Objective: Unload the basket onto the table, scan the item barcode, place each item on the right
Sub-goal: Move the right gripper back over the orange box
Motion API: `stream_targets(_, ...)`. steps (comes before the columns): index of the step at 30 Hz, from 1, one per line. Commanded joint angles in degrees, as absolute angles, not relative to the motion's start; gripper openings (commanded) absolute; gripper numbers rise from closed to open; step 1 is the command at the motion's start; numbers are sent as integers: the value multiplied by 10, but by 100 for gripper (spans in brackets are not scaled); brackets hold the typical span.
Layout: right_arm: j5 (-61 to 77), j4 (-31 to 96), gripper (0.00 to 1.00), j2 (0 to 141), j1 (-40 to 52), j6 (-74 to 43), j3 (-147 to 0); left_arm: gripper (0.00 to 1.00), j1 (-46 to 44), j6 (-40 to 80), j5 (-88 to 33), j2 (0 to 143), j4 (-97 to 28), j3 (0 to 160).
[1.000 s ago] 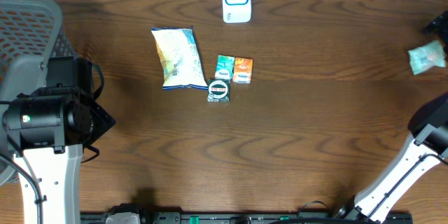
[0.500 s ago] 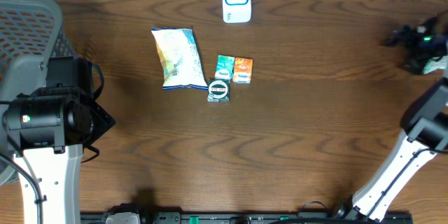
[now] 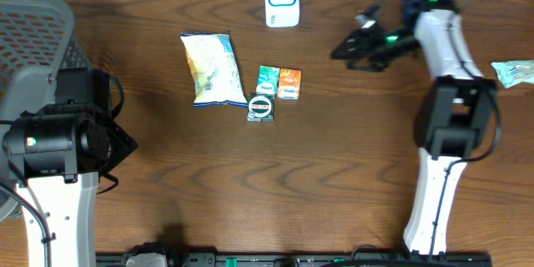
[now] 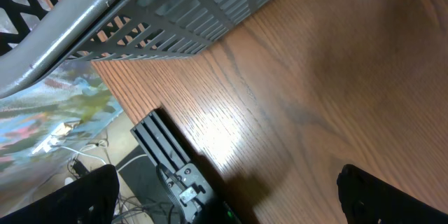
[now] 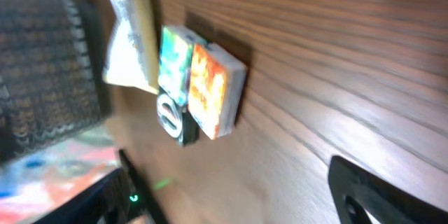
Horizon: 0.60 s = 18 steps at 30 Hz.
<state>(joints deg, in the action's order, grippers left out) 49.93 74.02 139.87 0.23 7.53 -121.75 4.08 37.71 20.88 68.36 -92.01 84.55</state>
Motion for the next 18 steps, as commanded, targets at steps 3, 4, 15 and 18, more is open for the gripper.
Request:
stream_targets(3, 393, 708, 86, 1393, 76, -49, -1216, 98, 43, 385, 210, 681, -923, 846)
stream_targets(4, 382, 700, 86, 1393, 89, -59, -1216, 98, 43, 385, 210, 681, -923, 846)
stream_targets(15, 273, 675, 63, 1393, 153, -156, -1207, 98, 43, 385, 210, 681, -923, 846)
stream_targets(18, 273, 673, 61, 1393, 159, -159, -1197, 98, 43, 385, 210, 681, -923, 846)
